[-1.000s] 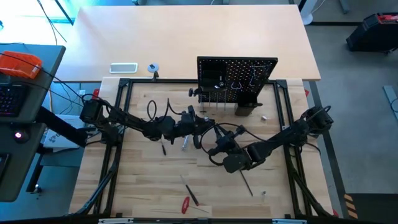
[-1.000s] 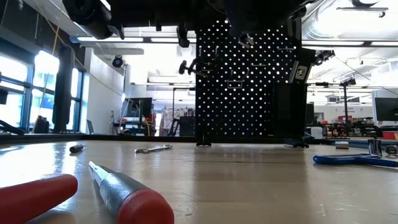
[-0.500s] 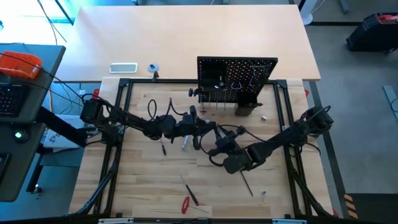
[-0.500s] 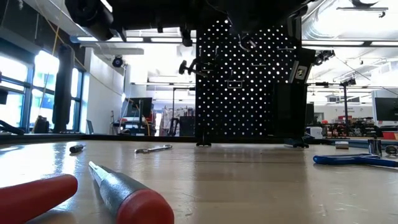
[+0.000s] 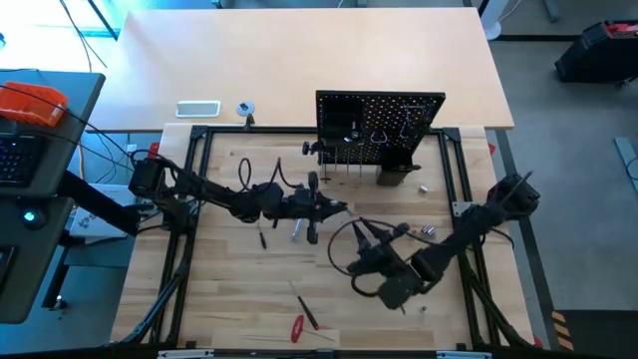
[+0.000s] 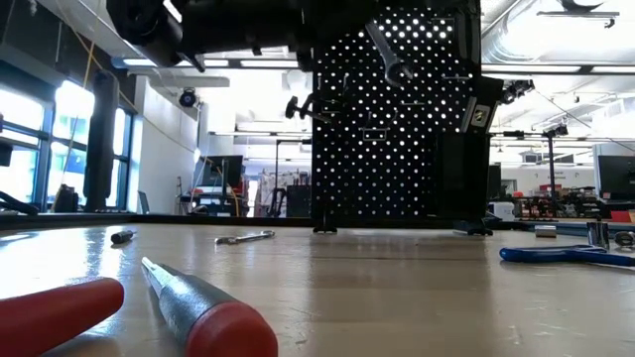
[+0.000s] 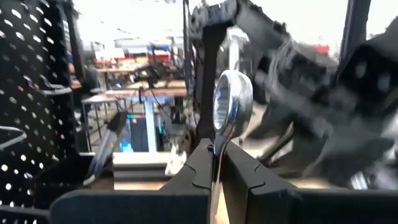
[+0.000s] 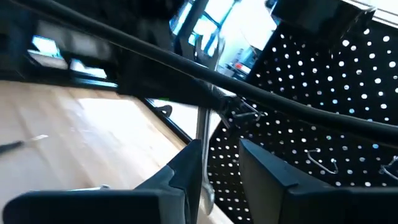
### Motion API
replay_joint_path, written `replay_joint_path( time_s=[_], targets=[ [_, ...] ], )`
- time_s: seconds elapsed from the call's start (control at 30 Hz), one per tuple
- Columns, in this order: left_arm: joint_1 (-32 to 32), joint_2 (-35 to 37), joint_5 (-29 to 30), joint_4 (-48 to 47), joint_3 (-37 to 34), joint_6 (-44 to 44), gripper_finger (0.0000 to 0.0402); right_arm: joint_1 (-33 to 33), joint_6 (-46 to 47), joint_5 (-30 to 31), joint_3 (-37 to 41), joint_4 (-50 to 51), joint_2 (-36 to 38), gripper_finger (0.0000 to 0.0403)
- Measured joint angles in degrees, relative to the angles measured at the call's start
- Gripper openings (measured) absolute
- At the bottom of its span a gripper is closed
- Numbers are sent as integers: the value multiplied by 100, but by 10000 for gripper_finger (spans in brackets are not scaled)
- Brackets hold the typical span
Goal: Hang tools onto peg board
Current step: Hang the silver combination wrench onto the pegboard
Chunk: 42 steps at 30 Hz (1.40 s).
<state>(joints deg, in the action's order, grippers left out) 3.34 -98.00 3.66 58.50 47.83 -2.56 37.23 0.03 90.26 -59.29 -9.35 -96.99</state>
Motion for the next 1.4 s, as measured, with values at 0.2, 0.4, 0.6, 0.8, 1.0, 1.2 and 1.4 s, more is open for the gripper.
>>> replay_joint_path(
  time_s=[0.2, 0.4, 0.6, 0.8, 1.0, 1.2, 1.4],
  targets=[
    [-198, 0, -247, -922, 0, -85, 3, 444, 185, -2, 0, -9, 216, 99],
    [-540, 0, -378, -1641, -17, 17, 3, 761, 121, -17, 0, 2, 232, 99],
    [-820, 0, -389, -1552, -178, 28, 3, 871, 145, -22, 0, 2, 232, 99],
    [-1139, 2, -601, -869, -631, 39, 3, 915, 145, -22, 0, 4, 234, 99],
    [-1484, 2, -1220, -638, -855, -49, 3, 934, 143, -22, 0, 26, 236, 99],
    [-1761, 2, -1923, -637, -817, -164, 3, 934, 127, -24, 0, 44, 236, 99],
    [-1982, 48, -2285, -800, -815, -171, 3, 931, 107, -24, 0, 46, 236, 99]
  ],
)
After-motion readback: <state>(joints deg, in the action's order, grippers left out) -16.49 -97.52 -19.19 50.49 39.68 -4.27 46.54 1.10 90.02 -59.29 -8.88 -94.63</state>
